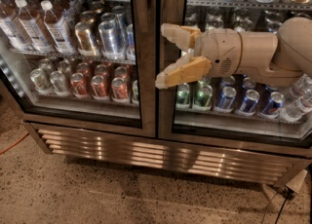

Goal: Open left fridge door

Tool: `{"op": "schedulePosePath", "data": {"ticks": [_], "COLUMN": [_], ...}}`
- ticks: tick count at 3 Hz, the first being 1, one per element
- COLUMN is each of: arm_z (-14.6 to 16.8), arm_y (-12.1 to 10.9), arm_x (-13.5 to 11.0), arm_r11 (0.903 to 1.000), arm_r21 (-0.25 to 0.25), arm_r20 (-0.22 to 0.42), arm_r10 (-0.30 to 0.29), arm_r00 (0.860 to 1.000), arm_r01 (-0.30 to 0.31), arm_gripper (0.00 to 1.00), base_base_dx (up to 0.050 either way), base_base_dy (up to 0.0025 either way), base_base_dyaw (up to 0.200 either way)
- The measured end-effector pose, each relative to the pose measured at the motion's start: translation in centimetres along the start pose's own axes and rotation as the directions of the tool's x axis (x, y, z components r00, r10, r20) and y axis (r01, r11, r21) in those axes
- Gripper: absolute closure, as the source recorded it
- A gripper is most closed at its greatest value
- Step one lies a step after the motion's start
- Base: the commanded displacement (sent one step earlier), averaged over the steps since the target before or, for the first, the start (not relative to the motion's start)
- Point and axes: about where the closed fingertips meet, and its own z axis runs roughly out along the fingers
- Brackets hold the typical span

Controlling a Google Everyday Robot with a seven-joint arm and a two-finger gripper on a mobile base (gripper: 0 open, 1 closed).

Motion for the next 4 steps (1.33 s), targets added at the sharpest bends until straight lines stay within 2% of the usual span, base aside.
{"op": "schedulePosePath", "data": {"ticks": [1,3,4], "arm_z": [-0.1,0.0,1.6], "arm_y": [-0.6,-0.6,-0.7], "arm_x": [-4.4,-4.3,-4.3], "arm_r11": [0.998,0.9975,0.9955], "arm_r21": [0.048,0.061,0.092], "arm_r20": [0.036,0.032,0.041], "arm_r10": [-0.042,-0.039,-0.024], "arm_r00": [0.998,0.999,0.999], "arm_r01": [0.04,0.037,0.02], "arm_gripper": [0.0,0.0,0.0], "base_base_dx": [0.0,0.0,0.0], "base_base_dy": [0.0,0.0,0.0], "base_base_dyaw": [0.0,0.0,0.0]}}
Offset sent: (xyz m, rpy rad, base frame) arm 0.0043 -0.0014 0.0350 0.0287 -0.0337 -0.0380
